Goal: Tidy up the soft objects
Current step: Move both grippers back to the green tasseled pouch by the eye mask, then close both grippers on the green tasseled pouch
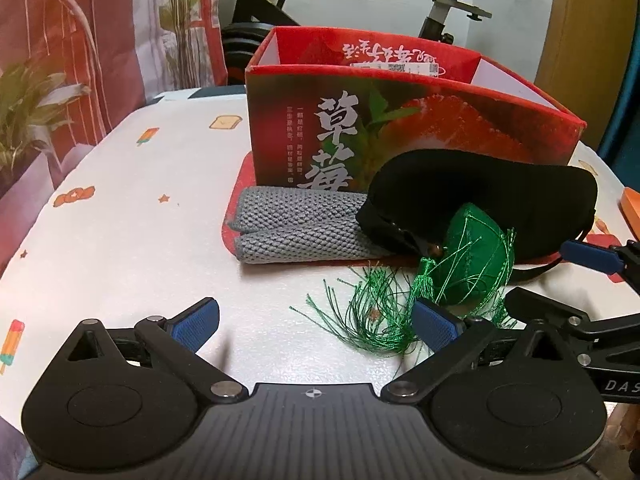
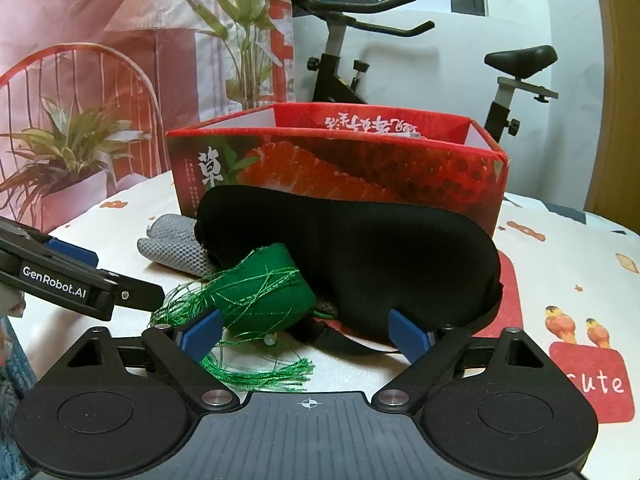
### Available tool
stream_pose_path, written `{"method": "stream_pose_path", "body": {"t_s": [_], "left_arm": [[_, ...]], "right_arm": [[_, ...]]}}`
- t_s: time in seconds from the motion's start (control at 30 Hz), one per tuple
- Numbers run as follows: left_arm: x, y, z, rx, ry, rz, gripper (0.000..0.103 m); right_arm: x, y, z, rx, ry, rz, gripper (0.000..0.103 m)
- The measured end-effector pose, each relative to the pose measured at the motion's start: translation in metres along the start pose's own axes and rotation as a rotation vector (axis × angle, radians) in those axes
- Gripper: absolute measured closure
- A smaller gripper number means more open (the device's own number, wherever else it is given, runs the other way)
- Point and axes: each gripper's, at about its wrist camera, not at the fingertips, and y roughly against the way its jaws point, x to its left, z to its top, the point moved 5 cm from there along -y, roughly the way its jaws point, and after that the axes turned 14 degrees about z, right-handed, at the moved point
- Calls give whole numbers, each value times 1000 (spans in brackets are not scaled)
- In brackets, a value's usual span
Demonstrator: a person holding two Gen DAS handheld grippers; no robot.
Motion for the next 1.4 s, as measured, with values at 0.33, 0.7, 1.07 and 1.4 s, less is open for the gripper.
{"method": "stream_pose_path", "body": {"t_s": [0.33,0.7,1.07,1.4], "left_arm": [[-1,4,4,-16,8,-20,10],[-38,12,28,-33,-31,-243,50],[-57,-14,19,78,31,-392,60],[-57,-10,21,63,33,-411,61]], "right_arm": [[5,-6,-2,21,23,30,27],[14,-24,4,44,120,73,29],[14,-34,3,55,114,128,39],[20,-25,9,46,134,120,43]]}}
